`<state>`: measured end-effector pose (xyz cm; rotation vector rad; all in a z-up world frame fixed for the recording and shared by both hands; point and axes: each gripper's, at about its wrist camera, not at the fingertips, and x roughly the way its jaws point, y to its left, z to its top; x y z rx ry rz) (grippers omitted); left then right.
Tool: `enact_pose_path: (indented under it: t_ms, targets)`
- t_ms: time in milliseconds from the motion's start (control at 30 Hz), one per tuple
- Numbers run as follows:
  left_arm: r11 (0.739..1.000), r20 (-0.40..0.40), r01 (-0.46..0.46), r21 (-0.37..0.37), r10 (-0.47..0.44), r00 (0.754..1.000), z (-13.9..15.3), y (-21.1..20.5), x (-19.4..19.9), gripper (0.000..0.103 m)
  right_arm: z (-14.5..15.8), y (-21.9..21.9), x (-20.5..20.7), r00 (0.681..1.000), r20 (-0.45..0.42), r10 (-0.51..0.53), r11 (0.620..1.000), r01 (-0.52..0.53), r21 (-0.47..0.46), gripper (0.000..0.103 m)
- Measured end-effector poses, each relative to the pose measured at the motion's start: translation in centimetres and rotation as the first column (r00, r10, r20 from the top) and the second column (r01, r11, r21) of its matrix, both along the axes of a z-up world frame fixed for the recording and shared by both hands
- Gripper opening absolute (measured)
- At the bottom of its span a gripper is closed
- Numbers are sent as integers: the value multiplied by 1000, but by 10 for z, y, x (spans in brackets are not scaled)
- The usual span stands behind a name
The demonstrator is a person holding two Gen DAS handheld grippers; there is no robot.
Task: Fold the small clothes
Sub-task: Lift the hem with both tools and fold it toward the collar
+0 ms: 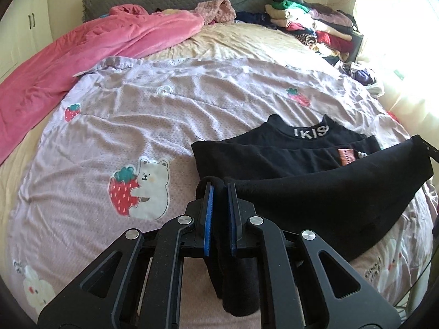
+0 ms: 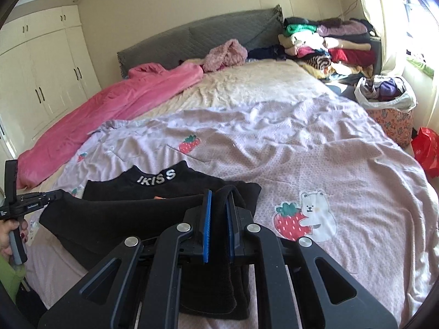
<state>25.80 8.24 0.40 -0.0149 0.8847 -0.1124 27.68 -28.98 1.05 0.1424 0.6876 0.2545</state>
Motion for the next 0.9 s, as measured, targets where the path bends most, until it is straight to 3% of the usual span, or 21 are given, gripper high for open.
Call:
enact_pose_path:
  t_ms: [67, 233, 300, 367, 533, 667, 833, 900]
  targets:
    - [1000, -18, -6, -29, 5, 1000, -5, 2, 5, 7, -8, 2, 8, 1000, -27, -3, 1000, 3, -17, 9]
    - [994, -28, 0, -113, -3, 1000, -12, 9, 4, 23, -24, 1, 15, 997, -80, -16, 999, 14, -31, 17]
    - [989, -27, -2, -146, -2, 1000, -13, 12, 0, 32, -27, -2, 11, 995, -91, -28, 999, 26, -23, 42]
    - [980, -21, -2, -200, -2, 1000, -11, 17, -7, 38, -27, -8, 3, 996, -74, -48, 999, 48, -13, 54]
    - [969, -15, 10, -246, -14, 1000, -12, 20, -31, 40, -31, -15, -18, 994, -91, -55, 998, 58, 24, 56]
    - [950, -21, 27, -310, -35, 999, -15, 20, -53, 48, -36, -9, -35, 994, -108, -26, 999, 30, 33, 57]
    - [971, -28, 59, -233, -67, 997, -21, 4, -61, 51, -40, -4, -44, 994, -108, -6, 998, 14, 65, 57]
    - [970, -46, 53, -236, -65, 997, -26, 3, -56, 51, -42, -2, -41, 993, -118, -5, 998, 13, 65, 57]
